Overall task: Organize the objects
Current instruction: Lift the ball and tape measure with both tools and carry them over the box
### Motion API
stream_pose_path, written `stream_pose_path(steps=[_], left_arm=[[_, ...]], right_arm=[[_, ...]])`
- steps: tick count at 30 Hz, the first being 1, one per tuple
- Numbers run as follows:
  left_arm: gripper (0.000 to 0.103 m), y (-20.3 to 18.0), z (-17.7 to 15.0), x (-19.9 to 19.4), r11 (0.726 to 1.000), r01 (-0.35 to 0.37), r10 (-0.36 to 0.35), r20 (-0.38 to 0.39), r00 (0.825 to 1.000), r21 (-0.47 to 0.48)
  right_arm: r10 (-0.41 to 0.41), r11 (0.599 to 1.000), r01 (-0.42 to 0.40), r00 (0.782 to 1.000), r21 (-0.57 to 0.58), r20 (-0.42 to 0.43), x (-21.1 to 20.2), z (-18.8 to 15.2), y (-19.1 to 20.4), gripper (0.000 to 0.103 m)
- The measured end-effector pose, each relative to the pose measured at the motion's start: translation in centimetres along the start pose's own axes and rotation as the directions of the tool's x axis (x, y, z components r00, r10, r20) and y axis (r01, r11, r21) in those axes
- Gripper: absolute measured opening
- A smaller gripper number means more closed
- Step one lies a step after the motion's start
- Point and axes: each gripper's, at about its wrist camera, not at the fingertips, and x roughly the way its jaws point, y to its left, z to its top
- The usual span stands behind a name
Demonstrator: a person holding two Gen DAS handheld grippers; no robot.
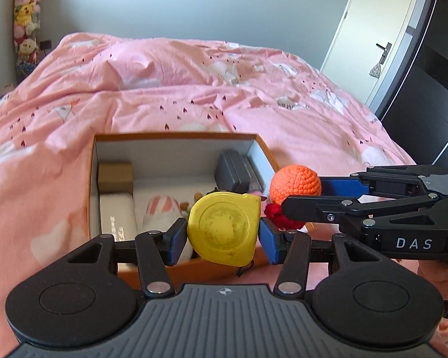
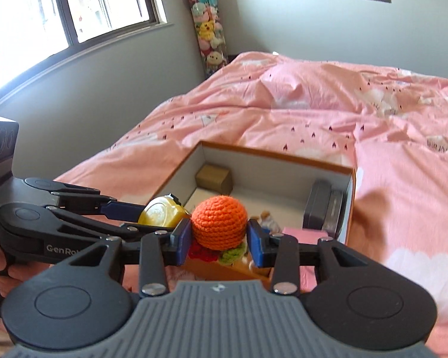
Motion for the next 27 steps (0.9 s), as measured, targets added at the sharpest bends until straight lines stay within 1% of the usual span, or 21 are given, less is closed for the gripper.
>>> stream_pose_path(steps=[5, 10, 13, 16, 21, 25, 27], left_arm=[[0.059, 1.0, 2.3, 1.9, 1.0, -0.02, 0.02, 0.019, 1.0, -0.005], [0.059, 2.2, 3.9, 4.4, 1.0, -0.03, 0.03, 0.007, 1.0, -0.002], [0.059, 3.2, 4.7, 6.0, 0.999, -0.035, 0.035, 0.001, 0.999, -0.016], [0.059, 4.0, 5.5, 7.5, 0.999, -0.034, 0.034, -0.009, 0.999, -0.019], [0.059, 4.5, 5.9, 10.7, 0.998, -0.05, 0.052, -0.063, 0.997, 0.031], [0.059, 4.7, 5.9, 13.1, 0.994, -0.07, 0.08, -0.11, 0.991, 0.089], [0.059, 4.9, 6.0, 14.1, 0.99, -0.079, 0.093, -0.125, 0.988, 0.114]], right_arm=[[-0.001, 1.0, 0.0, 1.0, 0.029, 0.029, 1.6, 2.1, -1.8, 0.042], [-0.022, 0.996, 0.02, 0.999, 0.089, 0.027, 4.2, 3.7, -4.3, 0.042], [-0.015, 0.992, 0.013, 1.0, 0.128, 0.013, 6.3, 4.6, -5.8, 0.042], [-0.01, 0.985, 0.013, 1.0, 0.173, -0.016, 8.5, 5.3, -7.5, 0.042], [-0.002, 0.974, 0.022, 0.996, 0.224, -0.085, 12.7, 6.1, -10.1, 0.042], [0.001, 0.982, 0.031, 0.985, 0.188, -0.171, 16.2, 5.9, -10.8, 0.042], [-0.012, 0.987, 0.046, 0.978, 0.156, -0.21, 17.8, 5.8, -11.0, 0.042]])
